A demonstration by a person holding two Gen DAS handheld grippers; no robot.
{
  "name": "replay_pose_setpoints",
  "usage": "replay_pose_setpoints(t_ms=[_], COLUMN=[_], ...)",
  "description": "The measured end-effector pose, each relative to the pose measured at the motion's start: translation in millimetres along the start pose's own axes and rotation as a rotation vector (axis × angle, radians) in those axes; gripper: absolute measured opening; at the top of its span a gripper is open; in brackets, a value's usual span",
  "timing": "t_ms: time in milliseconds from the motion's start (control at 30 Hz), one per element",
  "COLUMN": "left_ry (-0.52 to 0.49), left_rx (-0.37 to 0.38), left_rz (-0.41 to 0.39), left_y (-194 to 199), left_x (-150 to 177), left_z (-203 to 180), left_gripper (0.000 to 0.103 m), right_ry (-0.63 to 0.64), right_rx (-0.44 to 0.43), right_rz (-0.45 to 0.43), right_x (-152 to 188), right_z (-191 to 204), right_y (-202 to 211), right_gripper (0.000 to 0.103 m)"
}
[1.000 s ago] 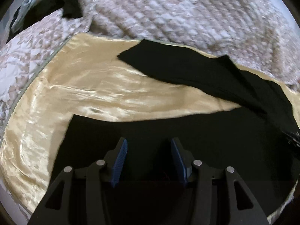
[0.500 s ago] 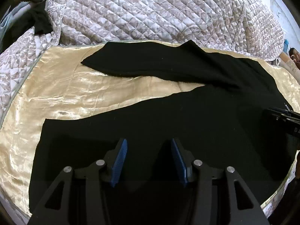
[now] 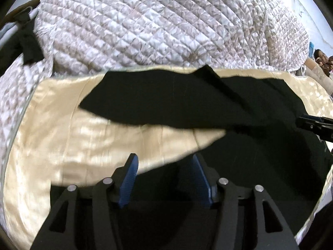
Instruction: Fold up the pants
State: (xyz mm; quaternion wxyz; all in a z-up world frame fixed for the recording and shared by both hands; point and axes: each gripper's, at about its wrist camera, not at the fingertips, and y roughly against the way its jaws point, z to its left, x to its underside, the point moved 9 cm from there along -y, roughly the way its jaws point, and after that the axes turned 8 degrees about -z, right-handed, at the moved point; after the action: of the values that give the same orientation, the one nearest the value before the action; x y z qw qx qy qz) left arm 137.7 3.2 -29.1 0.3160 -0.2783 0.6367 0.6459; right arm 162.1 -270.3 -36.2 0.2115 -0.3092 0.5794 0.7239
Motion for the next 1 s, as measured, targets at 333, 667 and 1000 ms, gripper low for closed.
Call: replay_pose_setpoints(t_ms=[333,667,1000], left_ry=[0.037,0.008,-0.083], left_rx=[0.007,-0.012,-0.005], left_rz=[0.002,0.036,0.058], left_y=[-85,-173,-202], left_x=[-76,-105,-95], left_z=[24,24,-2], left_gripper=[0.068,0.072,0.056], right_ry=[-0.003,0.045,0.142], right_rx=[0.002,0.051,0.046], right_rz=[0.017,0.082,0.132], right_x=[-66,-112,-110], right_z=[-46,-70,-55], right_y=[-55,-129,-159], right_gripper=[0.062,0.063,0.013])
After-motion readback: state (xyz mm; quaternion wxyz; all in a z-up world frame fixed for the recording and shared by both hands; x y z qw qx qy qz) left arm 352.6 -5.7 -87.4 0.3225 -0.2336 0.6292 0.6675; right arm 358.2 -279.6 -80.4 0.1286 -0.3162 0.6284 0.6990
